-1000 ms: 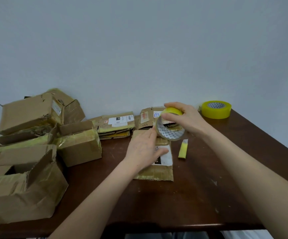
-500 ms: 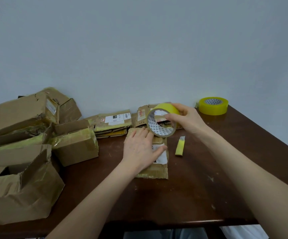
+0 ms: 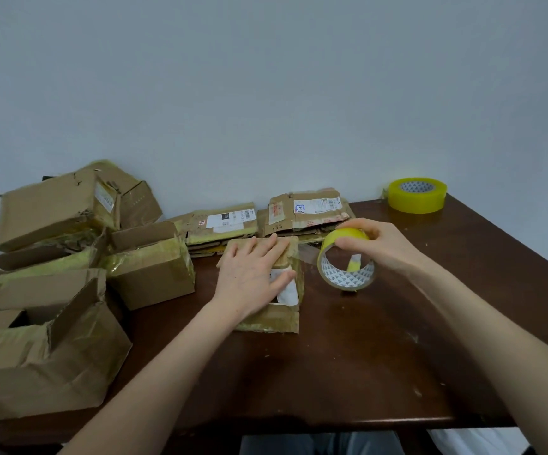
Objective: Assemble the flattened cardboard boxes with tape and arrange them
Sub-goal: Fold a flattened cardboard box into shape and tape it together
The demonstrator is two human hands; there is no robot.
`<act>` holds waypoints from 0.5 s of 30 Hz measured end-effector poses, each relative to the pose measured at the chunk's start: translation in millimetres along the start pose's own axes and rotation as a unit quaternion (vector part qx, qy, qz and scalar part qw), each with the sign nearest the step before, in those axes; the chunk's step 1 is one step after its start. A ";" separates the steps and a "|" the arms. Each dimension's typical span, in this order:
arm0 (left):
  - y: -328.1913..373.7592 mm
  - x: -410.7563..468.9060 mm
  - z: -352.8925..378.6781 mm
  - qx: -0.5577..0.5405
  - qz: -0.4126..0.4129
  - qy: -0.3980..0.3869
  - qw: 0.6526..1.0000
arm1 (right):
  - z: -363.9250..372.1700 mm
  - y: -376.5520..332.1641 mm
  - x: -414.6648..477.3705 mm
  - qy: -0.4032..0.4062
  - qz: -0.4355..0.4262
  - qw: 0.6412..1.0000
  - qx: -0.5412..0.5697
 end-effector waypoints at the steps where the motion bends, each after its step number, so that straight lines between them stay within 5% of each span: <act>1: 1.3 -0.2 -0.1 0.002 0.002 -0.006 1.000 | 5.1 1.3 0.6 -0.005 0.001 1.000 -0.017; 15: 10.0 15.0 -2.2 -0.022 -0.025 -0.017 0.999 | 27.7 10.6 8.6 0.029 -0.003 0.990 -0.139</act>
Point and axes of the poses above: each hand's wrist, its own x-axis towards the middle knuckle, its own z-axis out of the palm, y = z × x, the point moved 10 cm from there along x, towards the middle knuckle, and after that the axes turned 14 degrees about z, right-handed, at the moved point
